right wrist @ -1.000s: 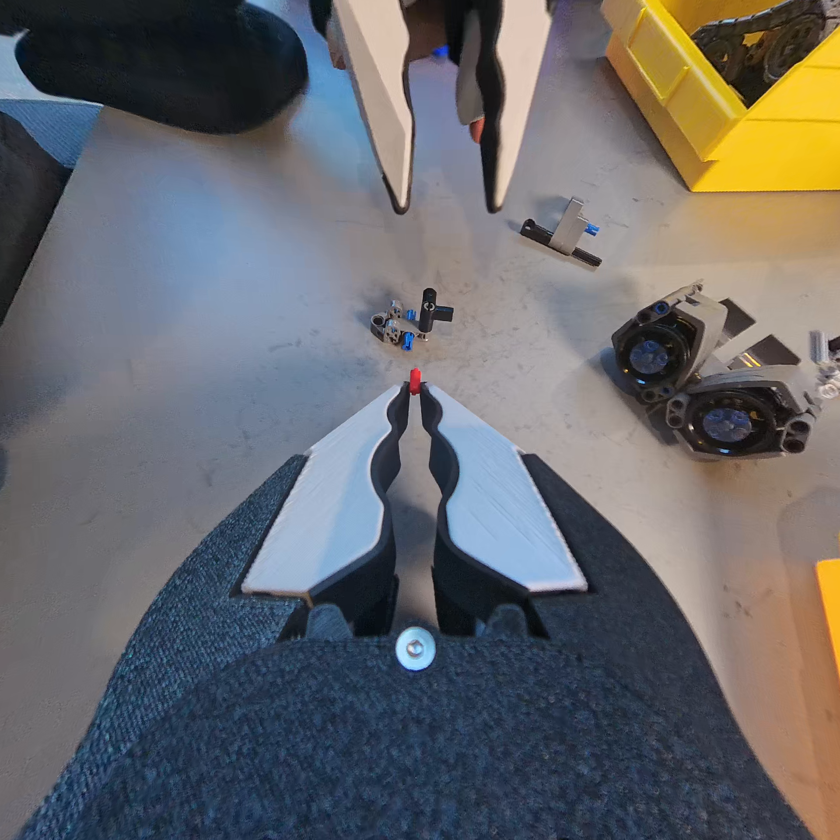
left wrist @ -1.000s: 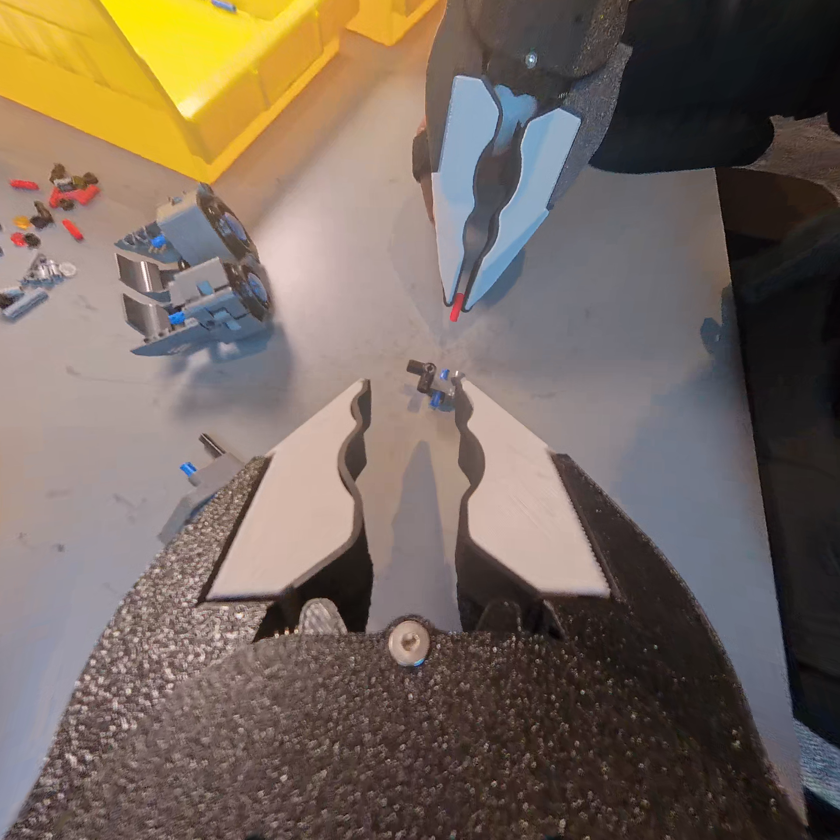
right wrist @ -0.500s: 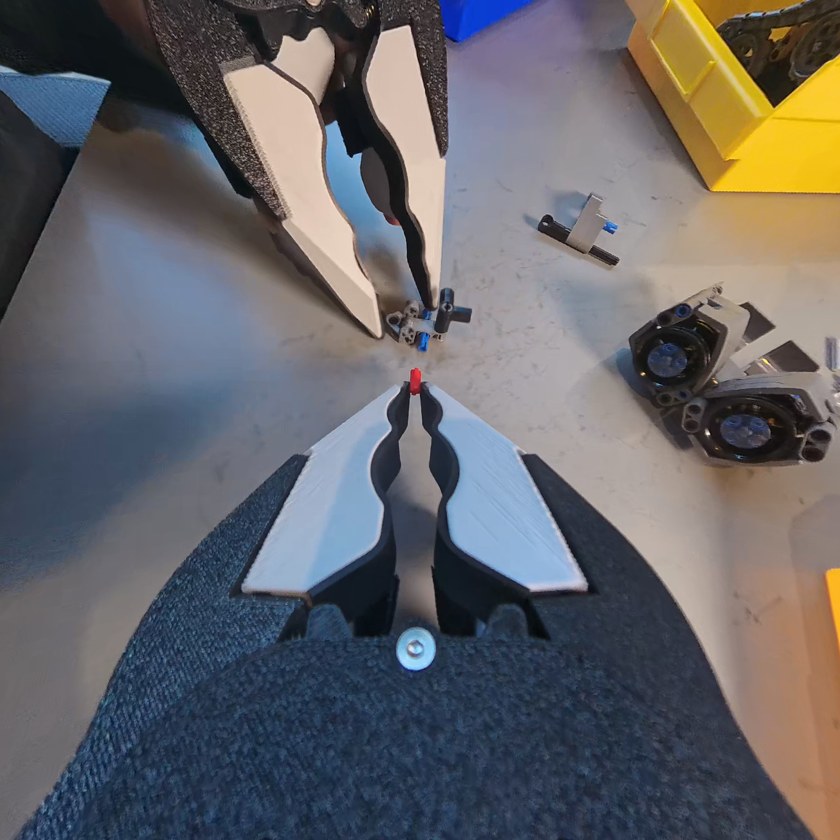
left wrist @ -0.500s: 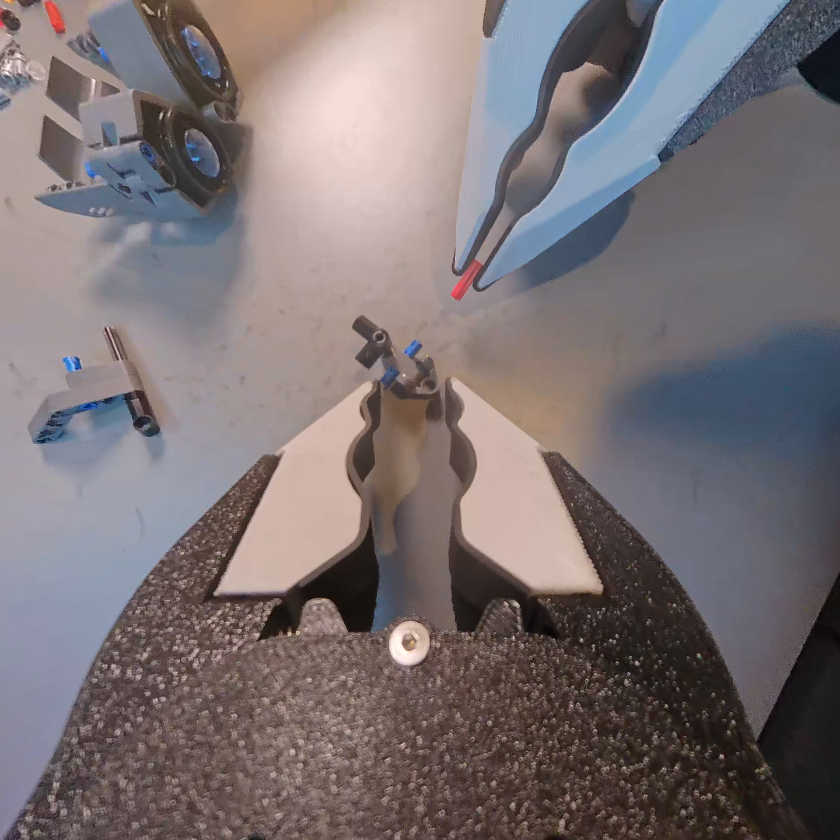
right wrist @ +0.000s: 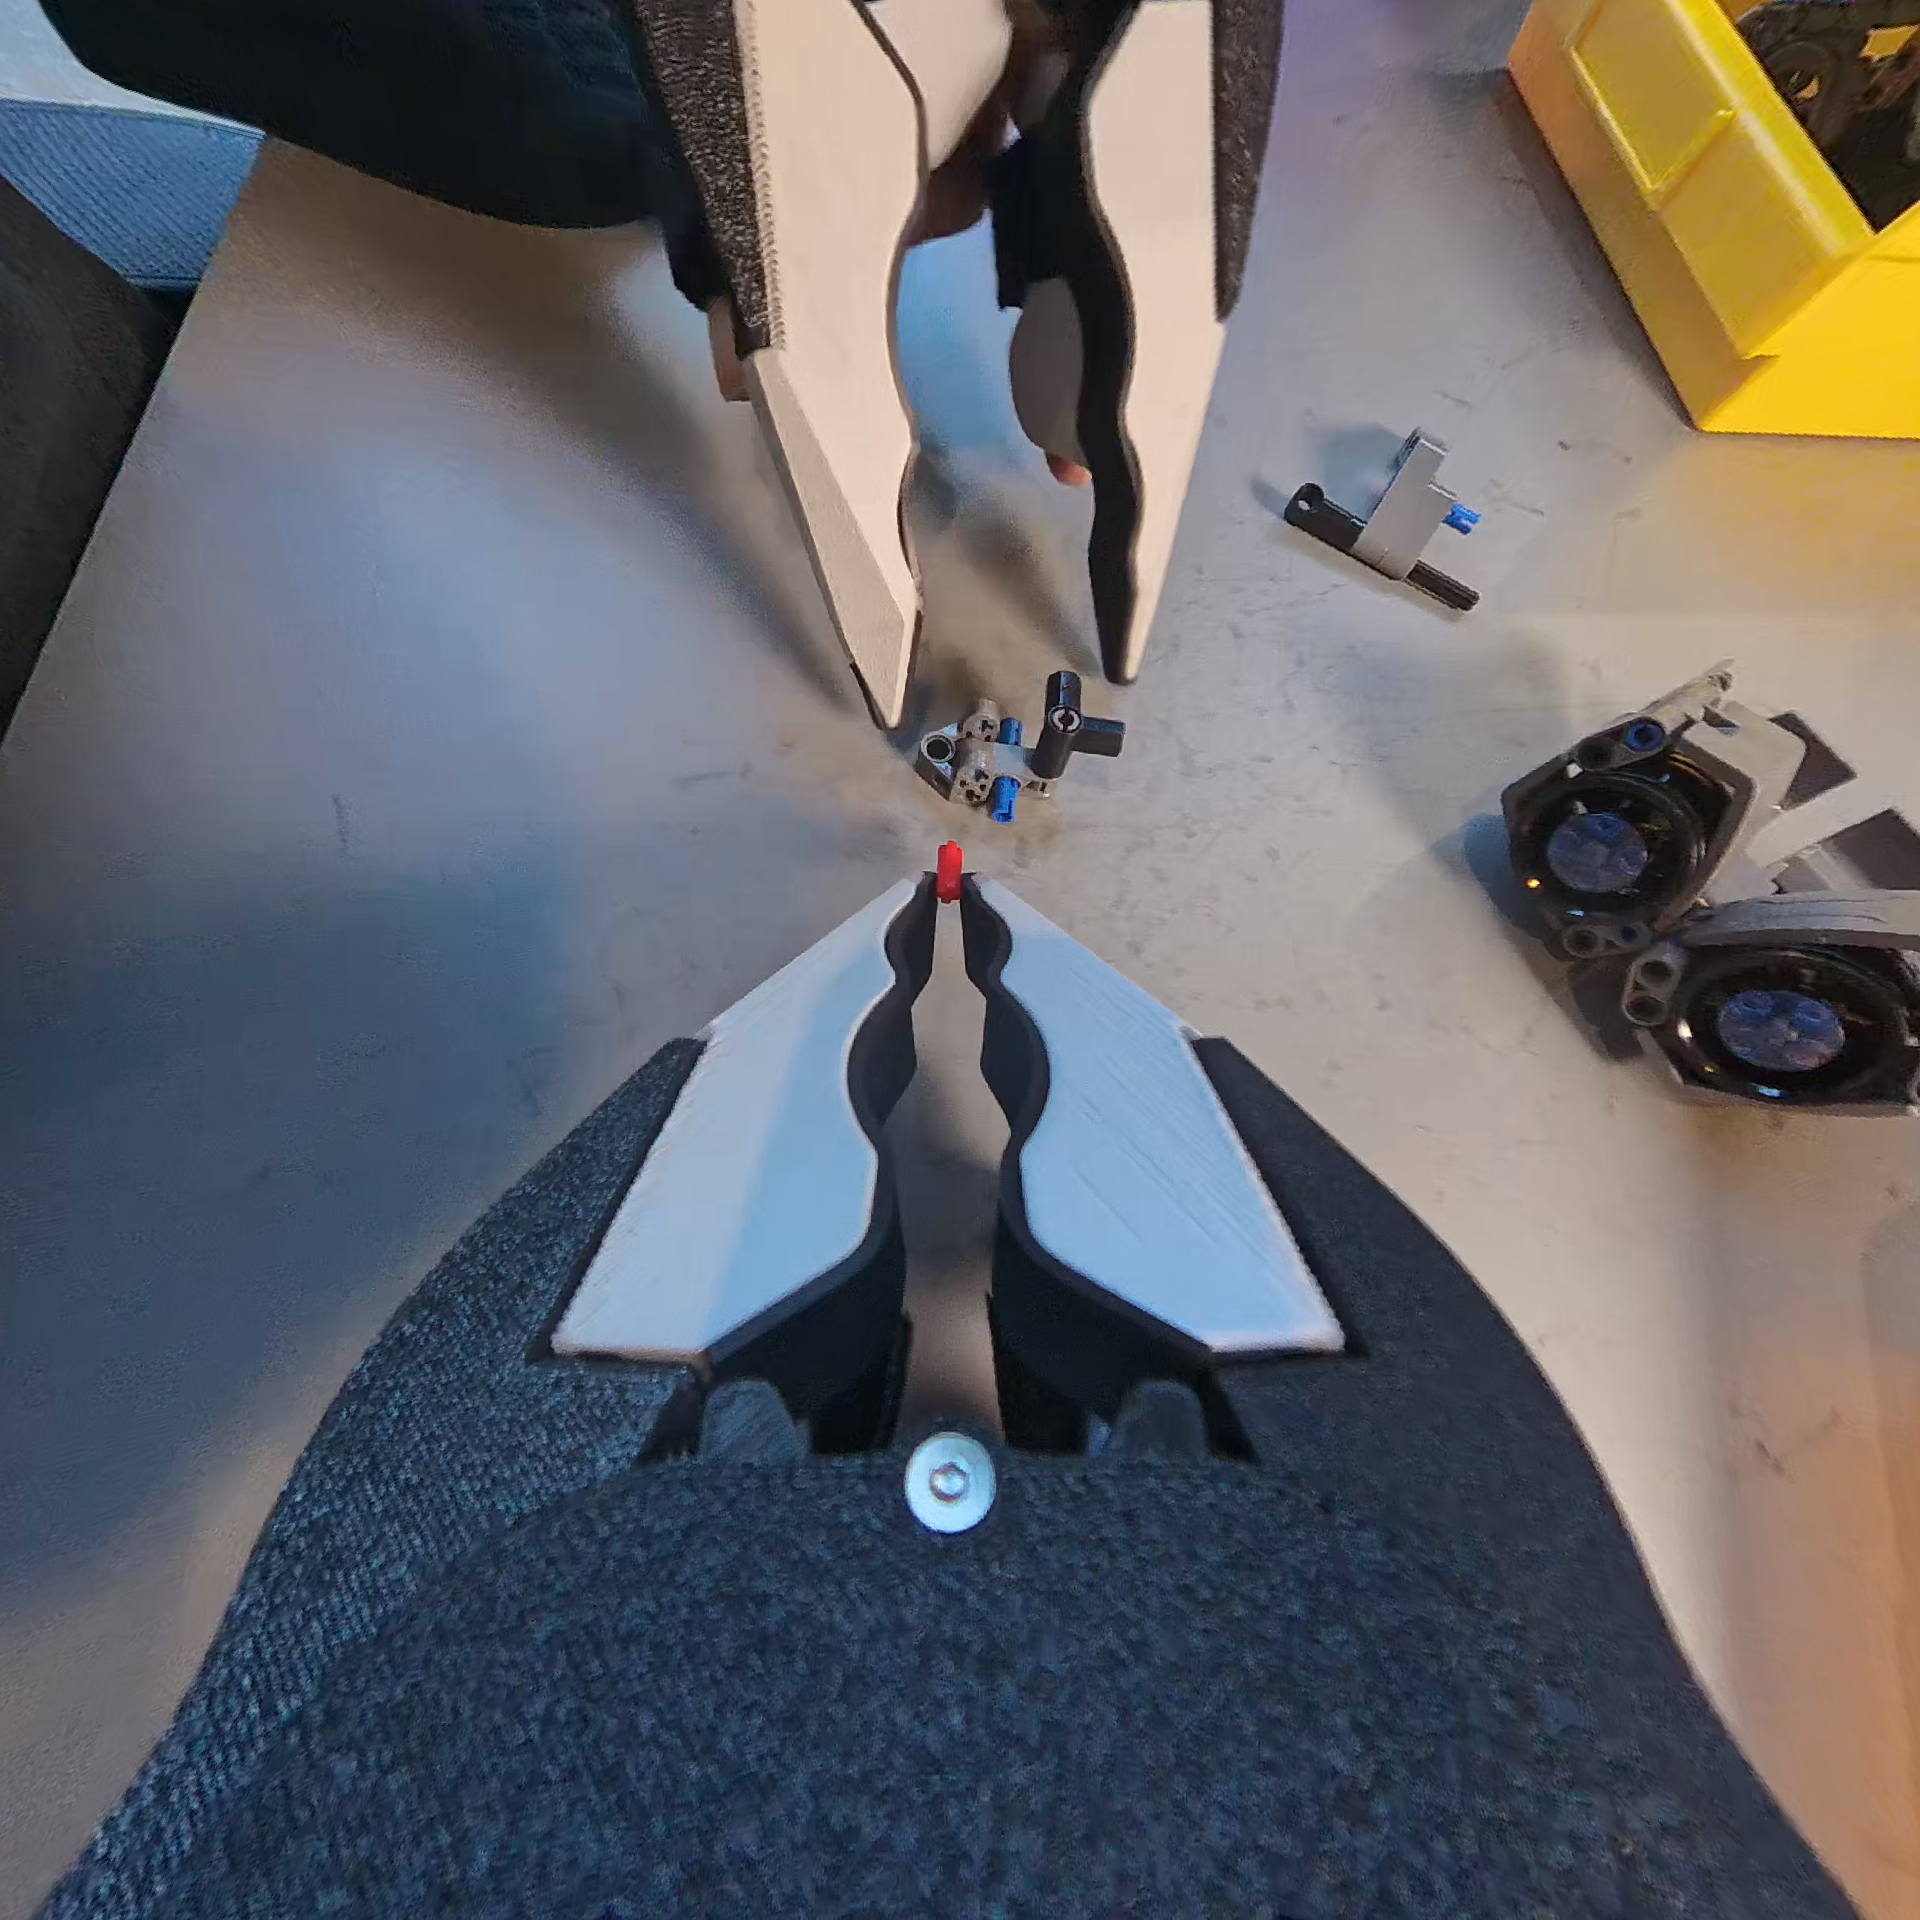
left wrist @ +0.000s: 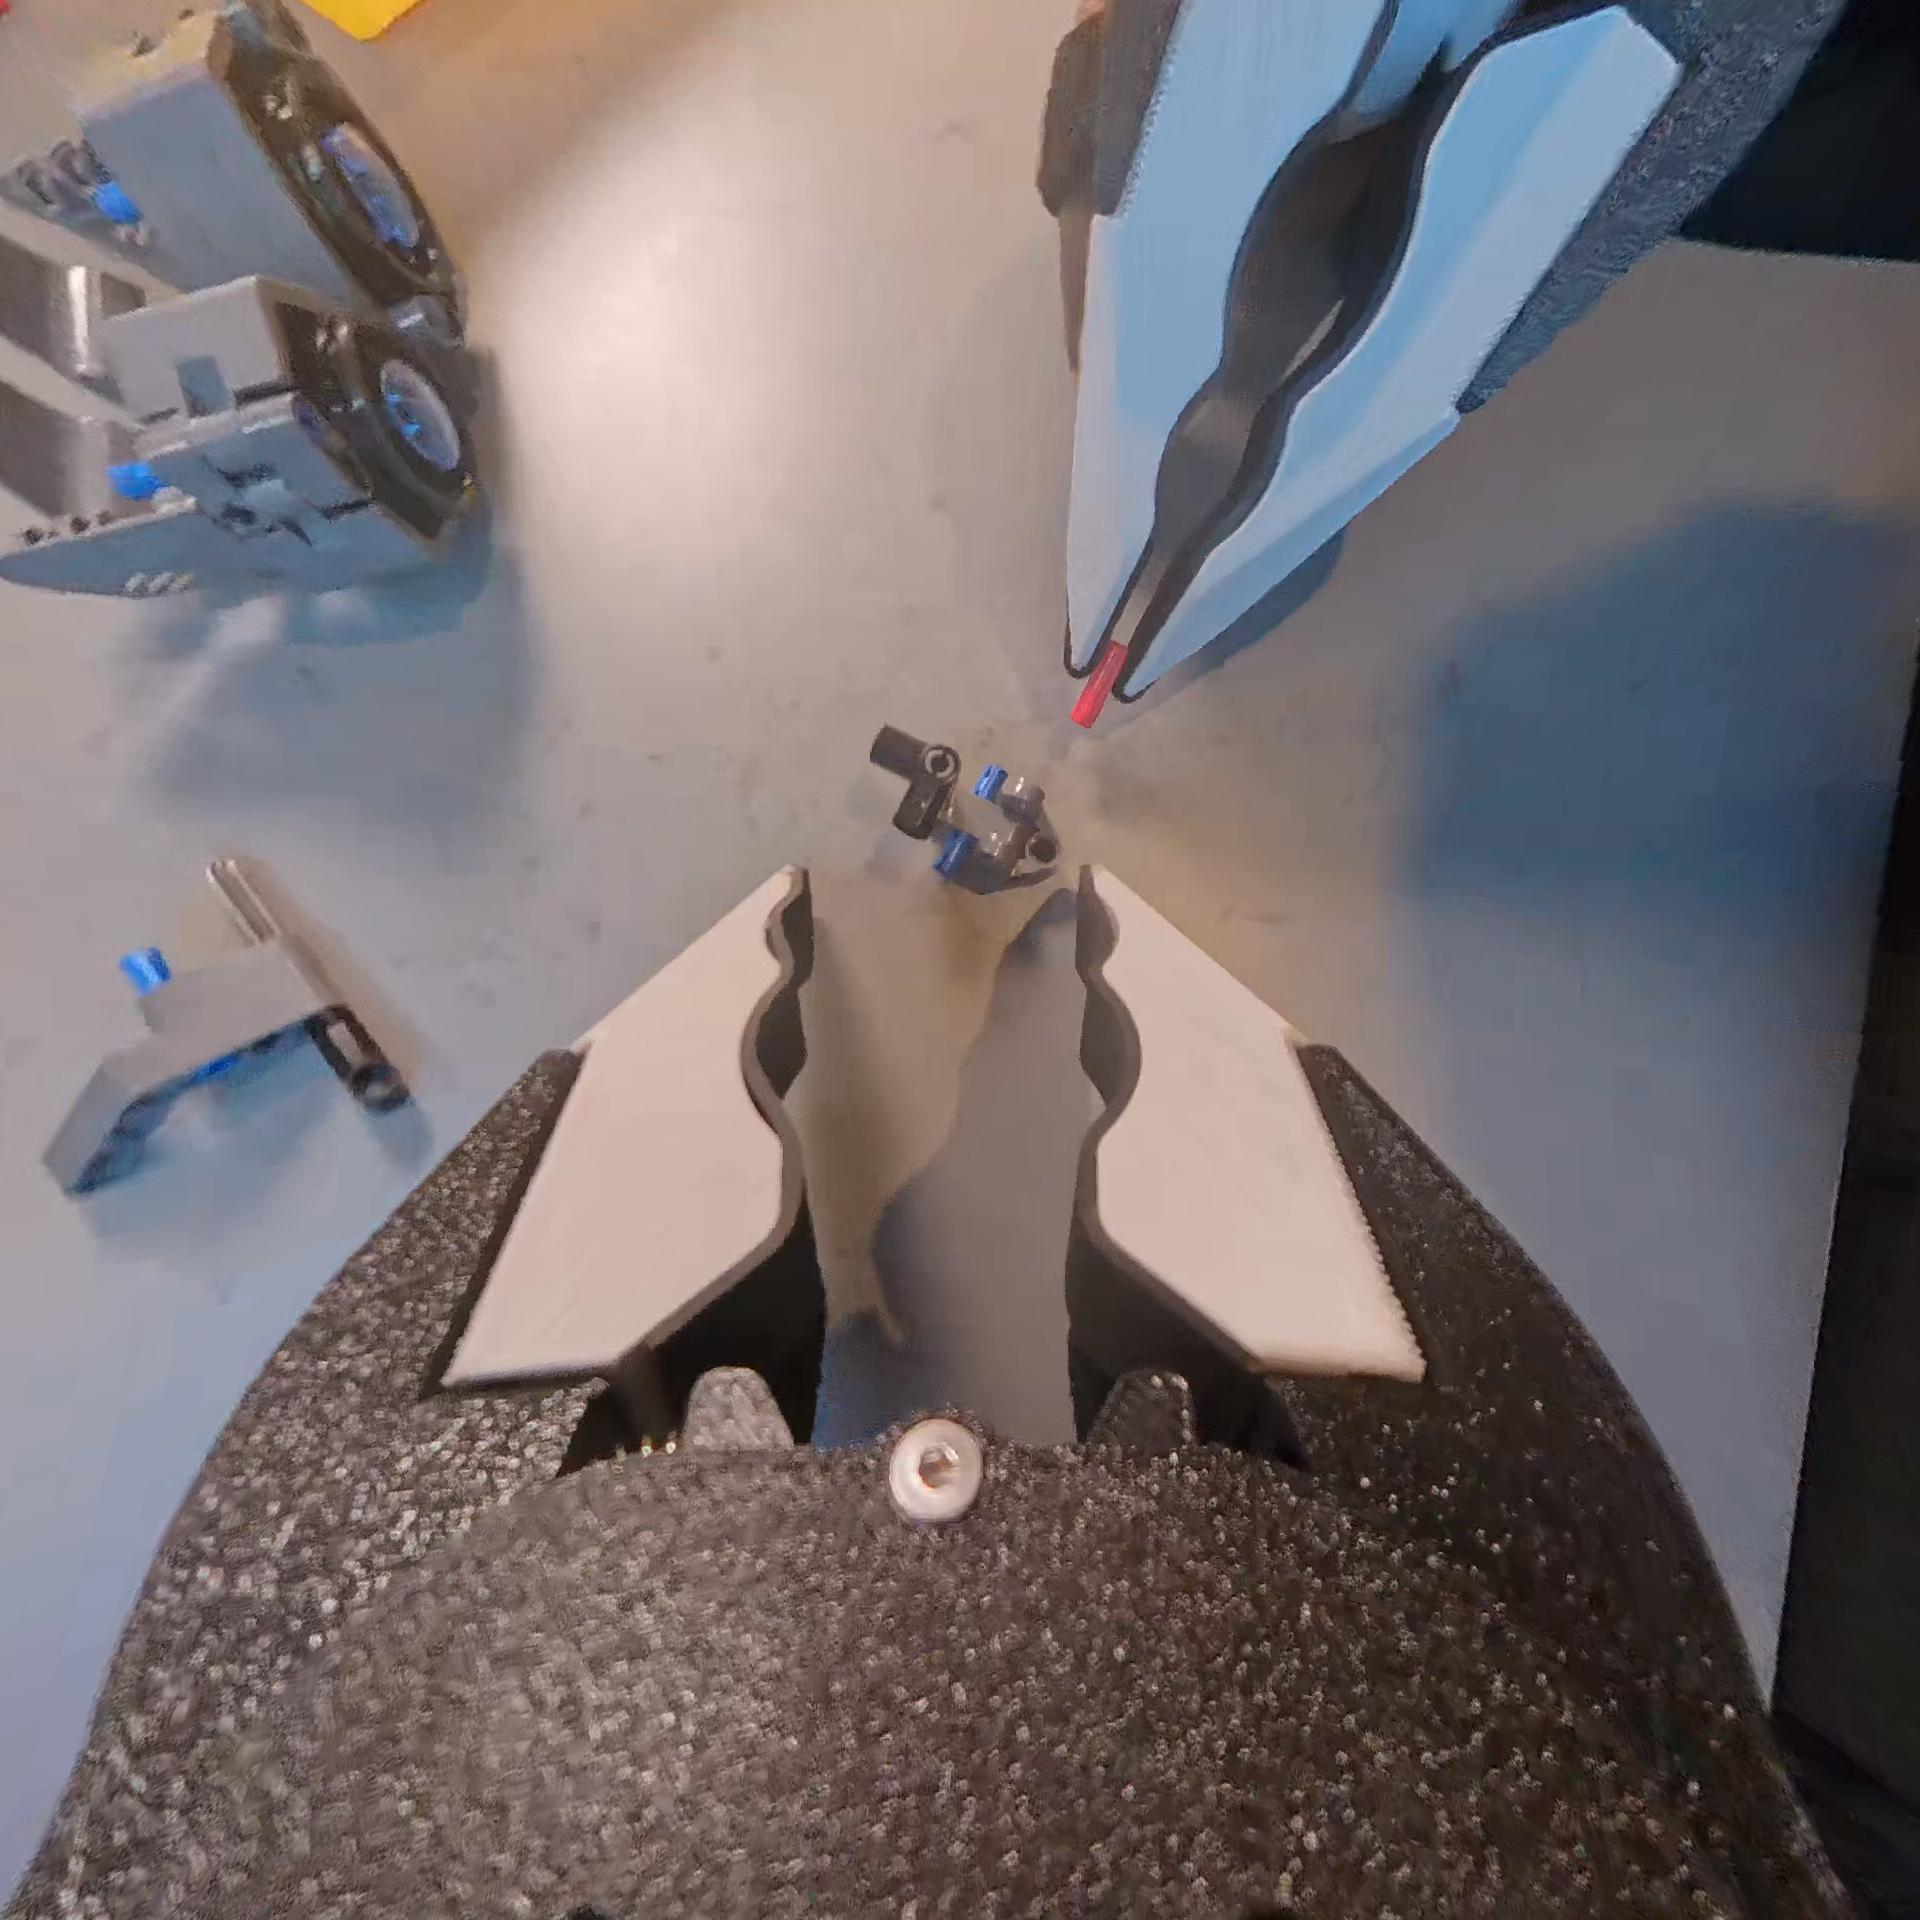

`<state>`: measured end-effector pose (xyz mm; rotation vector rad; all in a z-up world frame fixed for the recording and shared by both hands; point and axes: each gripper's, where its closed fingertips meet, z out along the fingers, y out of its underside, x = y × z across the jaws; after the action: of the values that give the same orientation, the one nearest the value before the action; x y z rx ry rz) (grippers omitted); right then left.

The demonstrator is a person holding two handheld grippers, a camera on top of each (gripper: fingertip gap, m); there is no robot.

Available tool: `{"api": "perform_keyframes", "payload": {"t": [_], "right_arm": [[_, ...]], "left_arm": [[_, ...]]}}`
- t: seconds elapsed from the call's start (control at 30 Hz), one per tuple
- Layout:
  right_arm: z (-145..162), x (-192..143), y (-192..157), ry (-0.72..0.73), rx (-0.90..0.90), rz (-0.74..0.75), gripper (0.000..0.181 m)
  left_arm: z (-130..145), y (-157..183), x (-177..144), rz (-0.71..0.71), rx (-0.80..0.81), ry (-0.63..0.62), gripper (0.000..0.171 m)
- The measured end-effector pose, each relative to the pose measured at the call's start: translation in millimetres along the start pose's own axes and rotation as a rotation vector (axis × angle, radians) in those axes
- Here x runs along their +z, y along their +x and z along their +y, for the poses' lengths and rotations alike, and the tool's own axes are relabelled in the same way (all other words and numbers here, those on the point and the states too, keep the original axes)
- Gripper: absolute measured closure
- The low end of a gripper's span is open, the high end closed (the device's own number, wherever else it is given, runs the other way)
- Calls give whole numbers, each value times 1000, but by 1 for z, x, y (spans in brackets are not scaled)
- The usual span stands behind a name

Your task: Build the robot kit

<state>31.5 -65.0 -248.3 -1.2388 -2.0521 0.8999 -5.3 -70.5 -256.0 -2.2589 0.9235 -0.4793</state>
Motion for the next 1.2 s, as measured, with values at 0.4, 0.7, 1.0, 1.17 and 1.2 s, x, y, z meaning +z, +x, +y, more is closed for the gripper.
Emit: {"api": "perform_keyframes", "payload": {"t": [0.4, 0.7, 1.0, 1.17, 1.2], "right_arm": [[-2, -4, 0, 21, 18, -7, 179], [0, -2, -2, 8, 3, -9, 178], [1, 1, -2, -6, 0, -10, 178], [1, 0, -2, -4, 4, -11, 178], [1, 1, -2, -5, 6, -13, 178]], "left_arm": [[-9, 3, 14, 153, 203, -26, 130], [-14, 13, 12, 166, 251, 34, 139], [-7, 12, 14, 172, 254, 6, 141], [-6, 14, 13, 206, 248, -3, 140], [-6, 13, 13, 210, 249, -6, 139]]}}
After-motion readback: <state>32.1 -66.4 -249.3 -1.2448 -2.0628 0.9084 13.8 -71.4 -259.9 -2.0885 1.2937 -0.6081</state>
